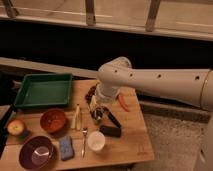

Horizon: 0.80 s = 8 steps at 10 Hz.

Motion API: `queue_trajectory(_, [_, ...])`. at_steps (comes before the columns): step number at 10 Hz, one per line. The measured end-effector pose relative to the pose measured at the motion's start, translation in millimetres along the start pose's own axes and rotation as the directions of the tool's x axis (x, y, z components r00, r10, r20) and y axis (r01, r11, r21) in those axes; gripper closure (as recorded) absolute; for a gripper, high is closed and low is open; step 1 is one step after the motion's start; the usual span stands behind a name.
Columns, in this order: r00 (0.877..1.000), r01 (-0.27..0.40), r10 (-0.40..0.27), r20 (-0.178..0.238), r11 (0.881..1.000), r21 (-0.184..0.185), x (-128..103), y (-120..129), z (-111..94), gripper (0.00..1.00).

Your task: Stack bowls into tray

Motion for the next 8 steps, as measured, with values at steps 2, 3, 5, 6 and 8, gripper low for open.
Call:
queue_trajectory(2, [1.000,0.020,-0.020,-0.004,1.000,0.000,-1,2,2,0.35])
queue_trajectory(3, [0.999,0.046,-0.046,-0.005,0.999,0.001,-6,9,5,0.35])
queue_trajectory(5, [0.994,0.113,-0.113,-0.012,0.994,0.000,-26,38,17,0.35])
queue_trajectory(6, [0.990,0.137,-0.137,-0.016,0.991,-0.006,-35,53,23,0.35])
queue_trajectory(8, [0.981,0.191,-0.192,-0.029,0.981,-0.033,-55,92,43,0.35])
